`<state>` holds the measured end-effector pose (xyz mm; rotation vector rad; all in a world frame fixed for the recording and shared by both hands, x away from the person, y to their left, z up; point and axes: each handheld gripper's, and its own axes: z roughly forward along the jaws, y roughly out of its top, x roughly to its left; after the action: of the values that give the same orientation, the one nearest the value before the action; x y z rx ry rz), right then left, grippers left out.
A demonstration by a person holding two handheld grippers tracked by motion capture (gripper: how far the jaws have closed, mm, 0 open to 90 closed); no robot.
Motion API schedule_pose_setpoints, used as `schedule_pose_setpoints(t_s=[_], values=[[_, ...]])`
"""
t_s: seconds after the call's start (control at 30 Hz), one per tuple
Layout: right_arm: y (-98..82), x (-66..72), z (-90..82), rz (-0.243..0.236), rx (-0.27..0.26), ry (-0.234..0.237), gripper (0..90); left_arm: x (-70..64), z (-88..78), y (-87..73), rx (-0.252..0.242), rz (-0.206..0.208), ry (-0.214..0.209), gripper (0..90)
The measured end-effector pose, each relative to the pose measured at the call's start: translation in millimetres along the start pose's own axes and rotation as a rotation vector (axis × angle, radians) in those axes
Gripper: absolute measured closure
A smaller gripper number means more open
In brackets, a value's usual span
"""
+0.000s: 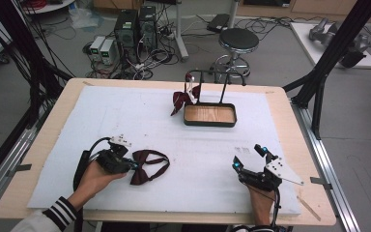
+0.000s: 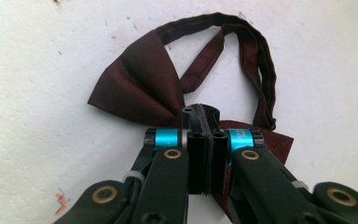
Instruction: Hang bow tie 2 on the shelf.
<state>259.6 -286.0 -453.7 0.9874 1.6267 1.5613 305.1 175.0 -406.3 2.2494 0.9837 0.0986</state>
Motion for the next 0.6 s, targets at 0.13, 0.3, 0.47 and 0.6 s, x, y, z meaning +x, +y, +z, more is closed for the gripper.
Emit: schedule_pose_setpoints(t_s=[0.13,0.3,0.47,0.6], values=[[0.0,0.0,0.0,0.001,0.0,0.0,9.4,0.5,-2.0,0.8,-0.021,-0.028,-0.004,64.6],[0.0,0.0,0.0,0.001,0.0,0.0,9.4,0.5,-4.1,2.0,-0.024,-0.052,0.033,34.9],[0.0,-0.1,0.0,-0.001,0.0,0.0,9.4,1.6,-2.8,2.1,-0.01,-0.074,0.043,22.0],[0.0,0.0,-0.2,0.002,0.002,-0.002,9.4,2.1,0.0,1.3,0.002,-0.081,0.056,20.5]])
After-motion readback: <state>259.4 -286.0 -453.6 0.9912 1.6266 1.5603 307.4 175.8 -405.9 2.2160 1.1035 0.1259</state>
